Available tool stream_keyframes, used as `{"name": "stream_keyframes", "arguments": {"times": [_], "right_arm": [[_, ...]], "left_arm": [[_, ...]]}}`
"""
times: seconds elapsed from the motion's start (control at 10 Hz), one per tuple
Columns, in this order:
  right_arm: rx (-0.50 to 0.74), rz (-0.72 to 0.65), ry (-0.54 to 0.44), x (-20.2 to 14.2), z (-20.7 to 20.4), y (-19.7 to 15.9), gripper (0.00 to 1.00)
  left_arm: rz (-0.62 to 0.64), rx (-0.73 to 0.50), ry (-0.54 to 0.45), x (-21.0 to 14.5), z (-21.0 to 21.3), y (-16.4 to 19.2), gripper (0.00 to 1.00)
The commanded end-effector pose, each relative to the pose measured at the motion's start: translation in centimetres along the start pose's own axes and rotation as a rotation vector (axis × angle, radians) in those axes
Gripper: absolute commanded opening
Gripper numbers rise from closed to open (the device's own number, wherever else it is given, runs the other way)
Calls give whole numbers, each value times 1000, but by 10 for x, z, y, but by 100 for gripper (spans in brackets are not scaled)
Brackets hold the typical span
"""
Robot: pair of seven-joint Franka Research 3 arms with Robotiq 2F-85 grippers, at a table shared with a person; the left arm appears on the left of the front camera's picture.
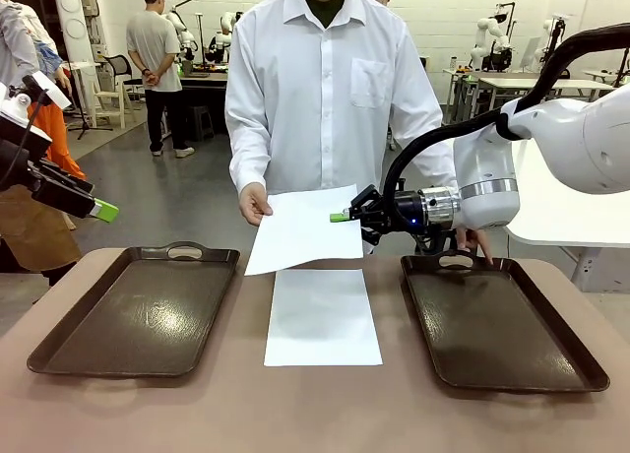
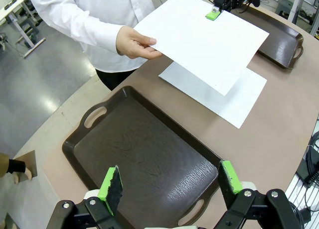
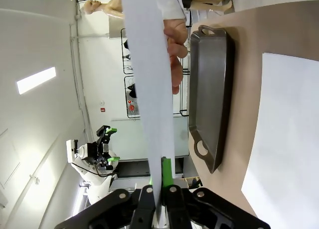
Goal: Sort the A4 documents.
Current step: Place the A4 Paper in the designated Handle tray.
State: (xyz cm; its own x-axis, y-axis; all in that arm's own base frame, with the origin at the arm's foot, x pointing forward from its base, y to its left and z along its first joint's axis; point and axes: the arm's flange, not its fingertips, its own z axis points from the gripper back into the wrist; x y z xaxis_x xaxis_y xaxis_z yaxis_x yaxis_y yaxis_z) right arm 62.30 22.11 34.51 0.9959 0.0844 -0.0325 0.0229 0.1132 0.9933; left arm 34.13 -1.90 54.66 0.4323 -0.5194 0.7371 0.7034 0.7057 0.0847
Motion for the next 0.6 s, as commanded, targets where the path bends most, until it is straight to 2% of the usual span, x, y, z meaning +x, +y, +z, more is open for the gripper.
{"name": "stream_keyframes", "arguments": {"times": [0.0, 0.5], "right_arm": [[0, -7, 0, 0, 0, 0, 0], [0, -7, 0, 0, 0, 0, 0]], "left_arm": [[-10, -9, -4, -1, 0, 1, 100], [-10, -9, -4, -1, 0, 1, 100]]}}
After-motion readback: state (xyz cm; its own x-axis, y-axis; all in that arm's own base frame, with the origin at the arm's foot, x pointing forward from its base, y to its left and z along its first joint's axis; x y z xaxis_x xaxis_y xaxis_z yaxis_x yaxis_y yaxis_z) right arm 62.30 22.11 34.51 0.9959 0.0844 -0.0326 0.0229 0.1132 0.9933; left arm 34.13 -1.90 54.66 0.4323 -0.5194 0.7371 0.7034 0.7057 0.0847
